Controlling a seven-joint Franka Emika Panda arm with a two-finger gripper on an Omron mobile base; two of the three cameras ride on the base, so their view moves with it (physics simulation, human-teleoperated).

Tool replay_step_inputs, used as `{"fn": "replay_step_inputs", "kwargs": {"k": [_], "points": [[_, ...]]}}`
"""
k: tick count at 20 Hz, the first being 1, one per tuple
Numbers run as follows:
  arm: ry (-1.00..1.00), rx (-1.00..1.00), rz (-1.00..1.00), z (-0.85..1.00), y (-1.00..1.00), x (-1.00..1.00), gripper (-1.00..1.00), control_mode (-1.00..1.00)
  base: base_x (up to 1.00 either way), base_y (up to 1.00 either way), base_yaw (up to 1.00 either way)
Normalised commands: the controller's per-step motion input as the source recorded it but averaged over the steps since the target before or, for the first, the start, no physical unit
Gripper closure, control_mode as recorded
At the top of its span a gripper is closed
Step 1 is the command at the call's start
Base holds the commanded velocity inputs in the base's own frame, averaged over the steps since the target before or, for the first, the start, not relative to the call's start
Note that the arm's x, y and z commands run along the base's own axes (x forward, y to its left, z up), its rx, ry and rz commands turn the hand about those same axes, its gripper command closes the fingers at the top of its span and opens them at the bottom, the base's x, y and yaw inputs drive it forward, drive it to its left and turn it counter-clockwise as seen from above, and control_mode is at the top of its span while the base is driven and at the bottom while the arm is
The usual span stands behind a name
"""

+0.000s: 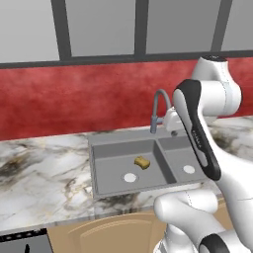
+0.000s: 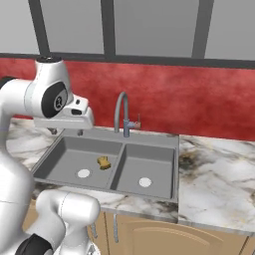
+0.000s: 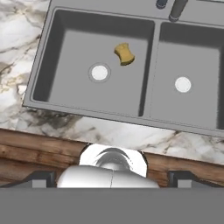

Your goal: Pick up the bar soap and sponge from the sink, and place them back in the cabinet, and close the cabinet door.

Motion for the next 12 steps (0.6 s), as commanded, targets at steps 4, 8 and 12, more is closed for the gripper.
{"fn": "replay_step_inputs", "kwargs": {"k": [4,8,12], "points": [[0.07,0.00,0.07,-0.36,0.01,0.05,-1.00,-1.00,0.00,0.00,0.00],[0.04,0.00,0.05,-0.26,0.00,0.11,-1.00,-1.00,0.00,0.00,0.00],[0.01,0.00,0.04,-0.30,0.05,0.21,-1.00,-1.00,0.00,0.00,0.00]]}}
